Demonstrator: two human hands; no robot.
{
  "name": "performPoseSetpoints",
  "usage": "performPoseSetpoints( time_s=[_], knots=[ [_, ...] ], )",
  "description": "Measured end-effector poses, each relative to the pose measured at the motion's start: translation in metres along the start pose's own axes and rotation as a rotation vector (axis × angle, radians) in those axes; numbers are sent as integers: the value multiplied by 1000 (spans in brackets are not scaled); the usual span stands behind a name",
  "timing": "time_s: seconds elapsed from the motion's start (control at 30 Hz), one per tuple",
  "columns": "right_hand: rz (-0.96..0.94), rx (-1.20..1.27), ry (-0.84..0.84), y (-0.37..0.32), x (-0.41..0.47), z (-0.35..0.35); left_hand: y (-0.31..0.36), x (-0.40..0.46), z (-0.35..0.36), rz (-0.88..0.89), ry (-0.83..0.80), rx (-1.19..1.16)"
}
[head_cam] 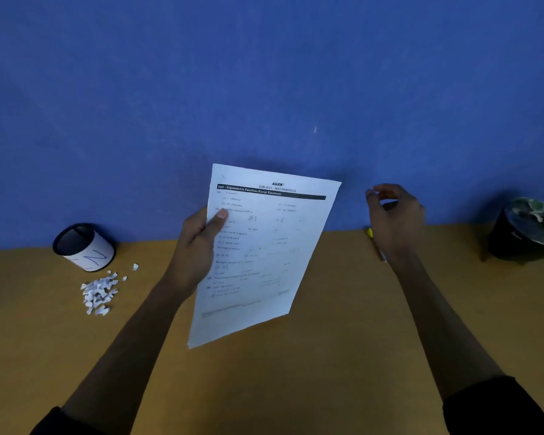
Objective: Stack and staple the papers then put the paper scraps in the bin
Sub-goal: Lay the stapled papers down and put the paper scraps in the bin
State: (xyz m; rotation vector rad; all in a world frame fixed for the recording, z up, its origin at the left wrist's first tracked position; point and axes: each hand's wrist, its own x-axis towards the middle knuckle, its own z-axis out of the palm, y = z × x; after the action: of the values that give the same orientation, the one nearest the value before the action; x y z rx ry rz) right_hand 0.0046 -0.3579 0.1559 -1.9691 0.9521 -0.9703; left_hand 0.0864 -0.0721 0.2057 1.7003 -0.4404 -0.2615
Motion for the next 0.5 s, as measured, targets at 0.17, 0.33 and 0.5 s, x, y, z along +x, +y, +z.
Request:
performPoseSetpoints(
  time_s=[0.17,0.33,0.5],
  knots=[
    [-61,144,-56,-48,-26,-18,9,-11,1,34,-28,-8],
    [-75,292,-166,-90,-61,-33,12,-22,3,69,-74,12],
    [-41,409,-382,-122,-92,-36,15,-32,5,117,-106,98]
  ],
)
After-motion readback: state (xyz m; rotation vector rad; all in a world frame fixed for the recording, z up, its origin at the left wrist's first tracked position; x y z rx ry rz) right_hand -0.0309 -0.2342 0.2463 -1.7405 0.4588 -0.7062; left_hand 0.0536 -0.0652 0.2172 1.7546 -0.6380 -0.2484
